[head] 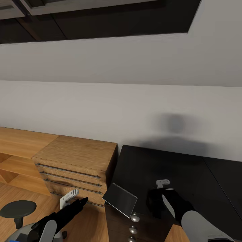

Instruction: In the bedroom, organize the workspace by keeping the computer under the desk, ensuring the monitor is on the desk, placing the keyboard on the desk next to the monitor, placing the mouse on the desk next to the keyboard, moving the folder from the swivel chair onto the desk next to the mouse, stacking the notebook on top of the folder with the pen on top of the notebook, and positioning the swivel chair next to the desk.

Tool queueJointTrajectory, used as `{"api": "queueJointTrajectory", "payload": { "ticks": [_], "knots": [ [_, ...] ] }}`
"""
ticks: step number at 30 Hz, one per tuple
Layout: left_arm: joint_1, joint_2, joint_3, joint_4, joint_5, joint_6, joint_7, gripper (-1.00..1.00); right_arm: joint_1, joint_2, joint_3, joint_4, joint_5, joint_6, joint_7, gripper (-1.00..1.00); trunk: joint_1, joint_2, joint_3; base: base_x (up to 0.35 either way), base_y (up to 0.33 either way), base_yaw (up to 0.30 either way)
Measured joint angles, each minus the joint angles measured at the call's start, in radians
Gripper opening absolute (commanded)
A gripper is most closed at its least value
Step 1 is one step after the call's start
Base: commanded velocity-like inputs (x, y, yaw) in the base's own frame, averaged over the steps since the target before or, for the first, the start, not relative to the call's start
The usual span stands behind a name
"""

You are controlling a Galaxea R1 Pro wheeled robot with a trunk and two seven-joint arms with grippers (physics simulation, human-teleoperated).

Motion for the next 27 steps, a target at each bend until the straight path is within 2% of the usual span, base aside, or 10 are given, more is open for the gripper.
{"api": "queueJointTrajectory", "payload": {
  "ticks": [7, 12, 16, 19, 27],
  "knots": [
    [0.000, 0.000, 0.000, 0.000, -0.002, -0.001, 0.001, 1.00, 0.000, -0.002, -0.006, -0.030, 0.000, -0.003, 0.001, -1.00, -0.023, 0.042, 0.019, 0.000, 0.000, 0.000],
    [0.000, 0.000, 0.000, 0.000, -0.007, -0.002, 0.001, 1.00, 0.004, -0.005, -0.023, -0.231, -0.002, 0.019, -0.001, -1.00, -0.042, 0.077, 0.035, -0.031, 0.000, 0.000],
    [0.000, 0.000, 0.000, 0.000, -0.008, -0.002, 0.002, 1.00, 0.019, -0.007, -0.054, -0.374, -0.003, 0.082, -0.003, -1.00, -0.057, 0.105, 0.047, -0.257, 0.000, 0.000],
    [0.000, 0.000, 0.000, 0.000, -0.007, -0.002, 0.002, 1.00, 0.033, -0.008, -0.075, -0.422, -0.003, 0.109, -0.005, -1.00, -0.068, 0.126, 0.056, -0.320, 0.000, 0.000],
    [0.000, 0.000, -0.001, 0.001, -0.006, -0.002, 0.002, 1.00, 0.050, -0.007, -0.119, -0.468, -0.003, 0.154, -0.005, -1.00, -0.099, 0.182, 0.082, -0.339, 0.000, 0.000]
  ]
}}
